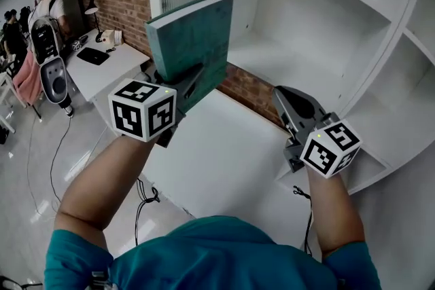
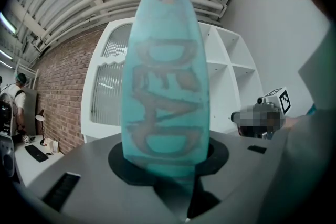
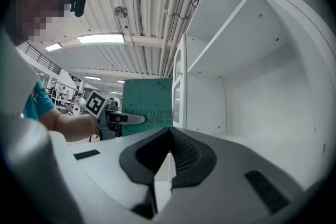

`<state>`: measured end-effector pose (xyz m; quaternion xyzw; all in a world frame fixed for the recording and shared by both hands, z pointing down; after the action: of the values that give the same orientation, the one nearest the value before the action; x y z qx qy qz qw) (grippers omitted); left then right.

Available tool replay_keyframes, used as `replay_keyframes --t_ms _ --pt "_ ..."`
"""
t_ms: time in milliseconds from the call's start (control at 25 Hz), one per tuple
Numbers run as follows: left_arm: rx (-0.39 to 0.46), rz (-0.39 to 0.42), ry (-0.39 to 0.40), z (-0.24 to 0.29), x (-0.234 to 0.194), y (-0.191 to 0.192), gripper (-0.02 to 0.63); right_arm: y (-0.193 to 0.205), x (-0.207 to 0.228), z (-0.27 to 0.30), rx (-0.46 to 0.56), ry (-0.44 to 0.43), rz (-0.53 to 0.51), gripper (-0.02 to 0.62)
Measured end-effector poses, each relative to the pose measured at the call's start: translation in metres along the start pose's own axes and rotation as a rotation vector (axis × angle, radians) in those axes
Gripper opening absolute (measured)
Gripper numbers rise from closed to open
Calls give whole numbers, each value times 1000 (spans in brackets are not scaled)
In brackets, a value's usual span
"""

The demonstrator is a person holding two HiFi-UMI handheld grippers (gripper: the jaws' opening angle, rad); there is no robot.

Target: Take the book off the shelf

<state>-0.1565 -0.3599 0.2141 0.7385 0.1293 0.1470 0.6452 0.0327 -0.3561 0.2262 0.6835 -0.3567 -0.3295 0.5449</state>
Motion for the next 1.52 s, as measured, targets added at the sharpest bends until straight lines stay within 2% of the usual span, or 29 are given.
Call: replay_keyframes --t_ms 280,520,1200,1520 --pt "-65 5 -23 -30 -3 50 164 32 -12 -1 -22 -41 51 21" --pt "-147 -5 -21 -34 6 114 164 81 -11 -10 -65 -36 104 21" --pt "-373 -155 33 -43 38 281 164 225 -1 -53 -287 88 220 21" --pt "-471 -208 54 -57 55 338 164 290 -11 -75 -403 130 307 21"
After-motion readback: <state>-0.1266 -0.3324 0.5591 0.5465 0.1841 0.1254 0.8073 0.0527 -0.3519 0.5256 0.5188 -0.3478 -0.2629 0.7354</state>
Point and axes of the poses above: the fingertips, and each gripper's own axes: z forward along the fingers, x to its right, y out of its underside, the point moved 1 cm from there along -z, backward along the fingers, and after that the axes turned 7 degrees about x, right-handed, at the moved point
